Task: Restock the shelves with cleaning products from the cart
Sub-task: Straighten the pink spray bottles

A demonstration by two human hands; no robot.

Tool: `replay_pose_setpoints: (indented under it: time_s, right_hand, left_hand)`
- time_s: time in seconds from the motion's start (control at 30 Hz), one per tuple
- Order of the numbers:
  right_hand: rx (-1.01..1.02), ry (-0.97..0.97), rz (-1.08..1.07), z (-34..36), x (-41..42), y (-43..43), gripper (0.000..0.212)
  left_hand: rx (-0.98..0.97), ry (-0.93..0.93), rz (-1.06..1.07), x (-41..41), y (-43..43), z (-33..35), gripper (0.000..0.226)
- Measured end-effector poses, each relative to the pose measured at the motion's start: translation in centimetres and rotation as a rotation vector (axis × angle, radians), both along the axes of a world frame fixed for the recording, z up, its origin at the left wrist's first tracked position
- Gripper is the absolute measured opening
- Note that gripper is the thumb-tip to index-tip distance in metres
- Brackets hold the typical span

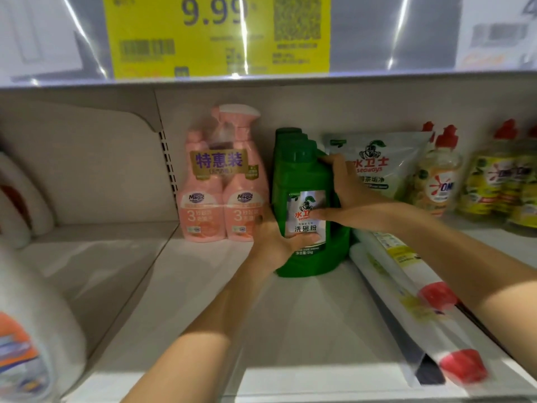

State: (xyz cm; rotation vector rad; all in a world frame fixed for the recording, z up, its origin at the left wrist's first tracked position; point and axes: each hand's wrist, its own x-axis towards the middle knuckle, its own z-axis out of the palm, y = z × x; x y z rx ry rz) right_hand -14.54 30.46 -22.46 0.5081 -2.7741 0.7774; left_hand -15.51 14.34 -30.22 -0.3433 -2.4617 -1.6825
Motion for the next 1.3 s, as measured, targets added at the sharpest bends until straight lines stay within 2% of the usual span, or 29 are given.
replay_pose_setpoints:
  time_s: [0.07, 0.13, 0.2, 0.37, 0.47, 0.5, 0.6, 0.63, 0.73, 0.83, 0.97, 1.13, 1.3]
  right_hand:
    - [0.013, -0.011, -0.019, 0.2, 0.4, -0.3, 0.098]
    - [0.050, -0.030, -0.064, 0.4, 1.2, -0.4, 0.100]
    - [0.057, 0.009, -0.098, 0.3, 2.8, -0.2, 0.095]
    - [-0.270, 0.155, -0.004, -1.1, 10.5, 0.5, 0.055]
    - [-0.517, 0.150, 0.117, -2.9, 14.9, 0.3, 0.033]
    - [-0.554, 0.168, 0.132, -3.4, 16.1, 0.2, 0.029]
    - [-0.455, 0.373, 0.125, -4.6, 18.9, -0.1, 0.018]
    - [-0.483, 0.375, 0.149, -5.0, 19.7, -0.3, 0.018]
    - [-0.690, 0.199, 0.233, -6.7, 21.4, -1.5, 0.014]
    - [-0.835, 0.030, 0.305, -8.7, 22.6, -3.0, 0.007]
    - [-0.883, -0.079, 0.378, -9.8, 24.6, -4.2, 0.004]
    - [-0.905, -0.129, 0.475, -9.6, 27.9, -6.2, 0.009]
    - [-0.907, -0.261, 0.613, -9.6, 32.3, -10.9, 0.011]
  left_hand:
    - [-0.020, -0.016, -0.004, 0.3, 0.0, 0.4, 0.070]
    - [-0.128, -0.041, 0.031, 1.0, -0.1, 0.6, 0.077]
    - [-0.192, -0.066, 0.072, 2.5, -0.6, 0.9, 0.073]
    - [0.015, -0.082, 0.086, 8.9, -2.6, 2.0, 0.031]
    - [0.154, -0.066, 0.110, 13.2, -2.8, 2.2, 0.021]
    - [0.186, -0.040, 0.110, 14.7, -2.9, 2.2, 0.019]
    - [0.234, 0.021, 0.100, 18.9, -3.3, 2.1, 0.017]
    - [0.238, 0.035, 0.096, 20.2, -3.4, 2.1, 0.020]
    - [0.274, 0.054, 0.135, 23.7, -3.3, 1.5, 0.029]
    - [0.264, 0.061, 0.214, 26.4, -3.2, 0.3, 0.024]
    - [0.257, 0.054, 0.335, 29.7, -4.2, -1.3, 0.012]
    - [0.222, 0.052, 0.397, 34.6, -5.9, -2.3, 0.013]
    - [0.254, 0.072, 0.573, 41.9, -9.4, -2.8, 0.018]
